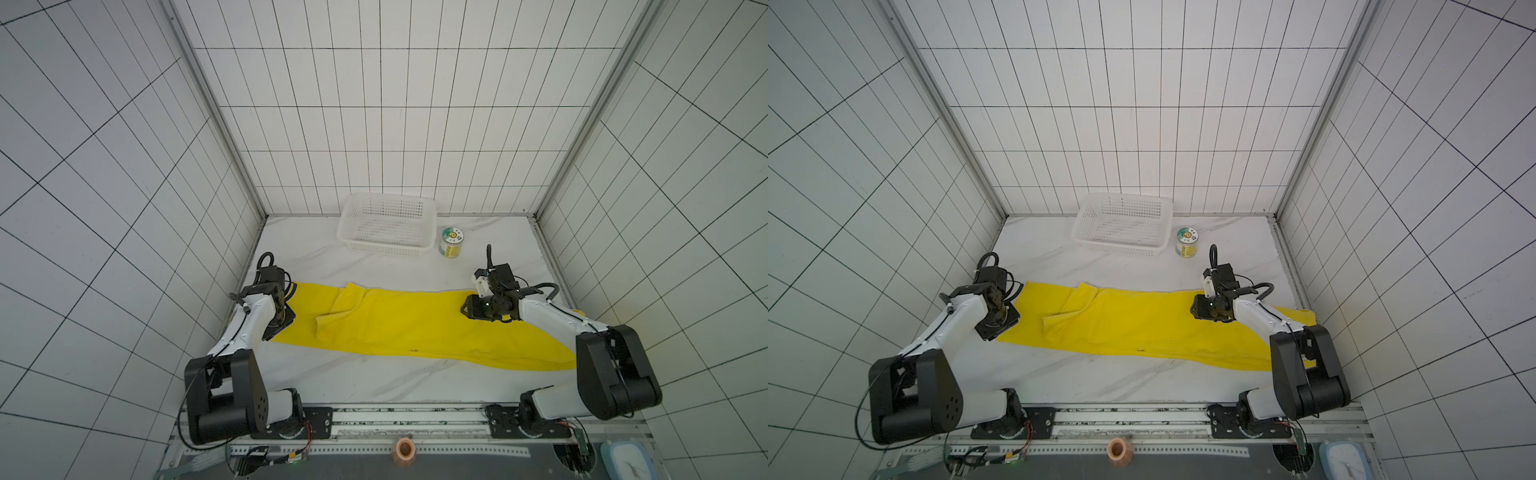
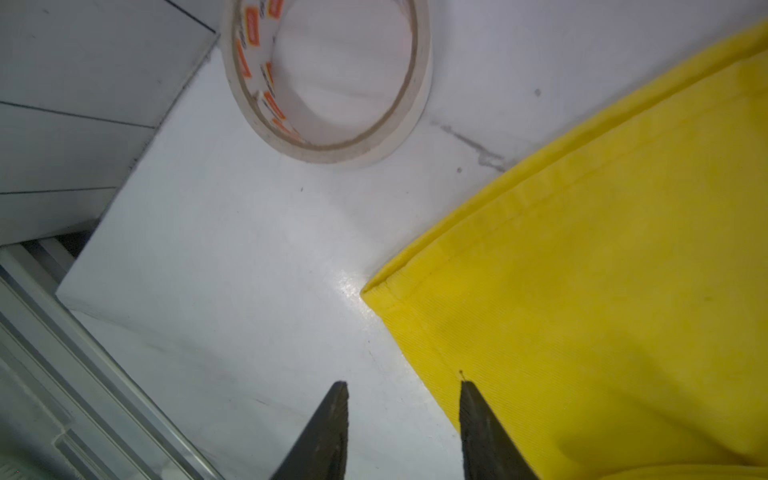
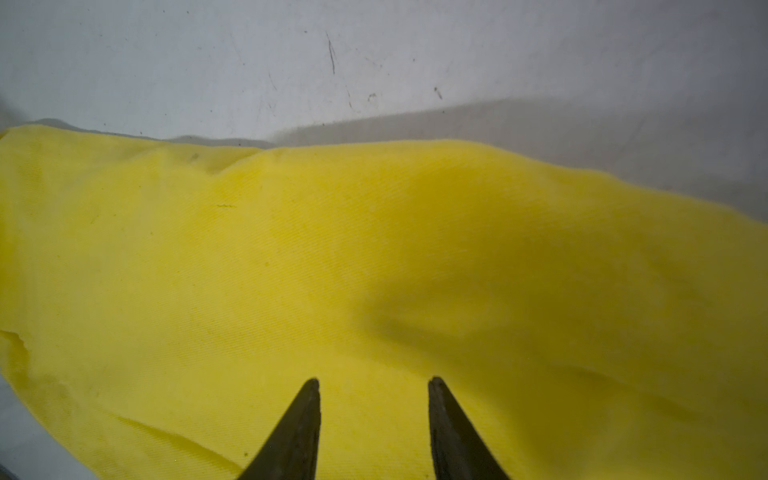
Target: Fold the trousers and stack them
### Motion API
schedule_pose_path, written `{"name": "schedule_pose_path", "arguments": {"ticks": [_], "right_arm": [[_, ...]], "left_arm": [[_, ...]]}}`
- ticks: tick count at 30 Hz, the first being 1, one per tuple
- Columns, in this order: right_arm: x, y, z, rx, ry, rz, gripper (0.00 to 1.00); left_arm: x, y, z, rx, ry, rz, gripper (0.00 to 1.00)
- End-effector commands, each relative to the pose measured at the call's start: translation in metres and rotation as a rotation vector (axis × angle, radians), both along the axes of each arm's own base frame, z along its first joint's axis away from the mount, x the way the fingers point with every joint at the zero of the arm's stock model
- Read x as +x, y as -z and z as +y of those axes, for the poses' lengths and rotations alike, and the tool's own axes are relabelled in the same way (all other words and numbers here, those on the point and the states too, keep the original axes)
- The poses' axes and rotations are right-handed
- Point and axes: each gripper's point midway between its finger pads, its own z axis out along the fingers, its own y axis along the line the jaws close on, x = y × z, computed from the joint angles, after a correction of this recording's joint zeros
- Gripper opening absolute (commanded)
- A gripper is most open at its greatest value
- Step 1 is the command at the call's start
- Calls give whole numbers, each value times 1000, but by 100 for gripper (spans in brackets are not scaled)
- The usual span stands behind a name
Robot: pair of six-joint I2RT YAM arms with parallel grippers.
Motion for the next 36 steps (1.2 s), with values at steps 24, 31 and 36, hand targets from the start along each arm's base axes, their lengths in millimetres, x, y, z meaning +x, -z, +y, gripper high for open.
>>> {"name": "schedule_pose_path", "arguments": {"ticks": [24,31,36], "right_arm": [[15,-39,15,54,-50,-119,45],[12,-37,15,66,-43,-113,45],[12,-37,15,69,-43,-113,45]], "left_arm": [[12,31,-137,-385,222,-48,47],[24,37,-121,-264,321,0,47],[41,46,-129,-293,333,-45,46]]}}
